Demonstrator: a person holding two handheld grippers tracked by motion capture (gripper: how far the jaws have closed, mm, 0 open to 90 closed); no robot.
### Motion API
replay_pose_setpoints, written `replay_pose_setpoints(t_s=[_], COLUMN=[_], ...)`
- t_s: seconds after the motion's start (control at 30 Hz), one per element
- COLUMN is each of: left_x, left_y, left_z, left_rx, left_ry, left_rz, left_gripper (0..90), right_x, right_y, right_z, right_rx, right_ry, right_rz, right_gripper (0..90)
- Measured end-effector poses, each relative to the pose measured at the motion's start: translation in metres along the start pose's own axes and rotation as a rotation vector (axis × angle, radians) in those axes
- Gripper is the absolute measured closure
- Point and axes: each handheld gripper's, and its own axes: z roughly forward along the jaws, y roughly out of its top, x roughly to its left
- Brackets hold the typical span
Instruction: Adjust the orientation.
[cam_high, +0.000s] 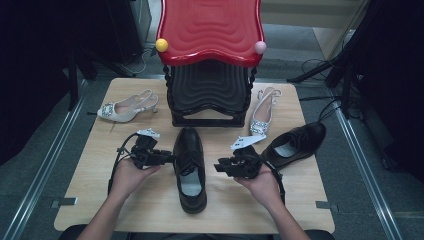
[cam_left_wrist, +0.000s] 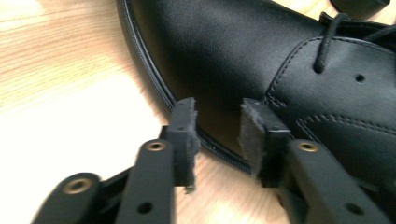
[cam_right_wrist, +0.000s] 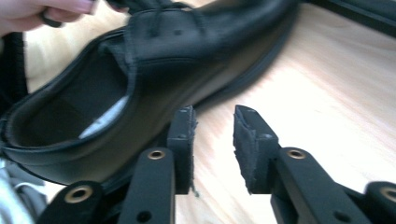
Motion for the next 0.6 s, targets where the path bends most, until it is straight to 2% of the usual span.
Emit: replay_pose_setpoints(t_s=[0.1, 0.23, 0.53, 0.6], left_x=[-0.001, -0.001, -0.005, -0.005], left_y=[0.0, 0.0, 0.001, 0.002], left_z=[-0.004, -0.008, -0.016, -0.018], left_rx=[-0.012, 0.003, 0.004, 0.005], left_ry=[-0.006, -0.014, -0.019, -0.026], left_rz=[-0.006, -0.004, 0.012, 0.019], left_gripper=[54.9, 50.3, 44.1, 43.3], right_x=[-0.008, -0.015, -0.031, -0.038], right_y=[-0.001, 0.0, -0.002, -0.003], right_z=[-0.01, -0.021, -0.042, -0.051], right_rx=[-0.011, -0.033, -0.045, -0.044], right_ry=[-0.022, -0.045, -0.085, -0.104], right_rz=[0.02, 0.031, 0.058, 0.078], right_gripper=[68.0, 67.0, 64.4, 64.4])
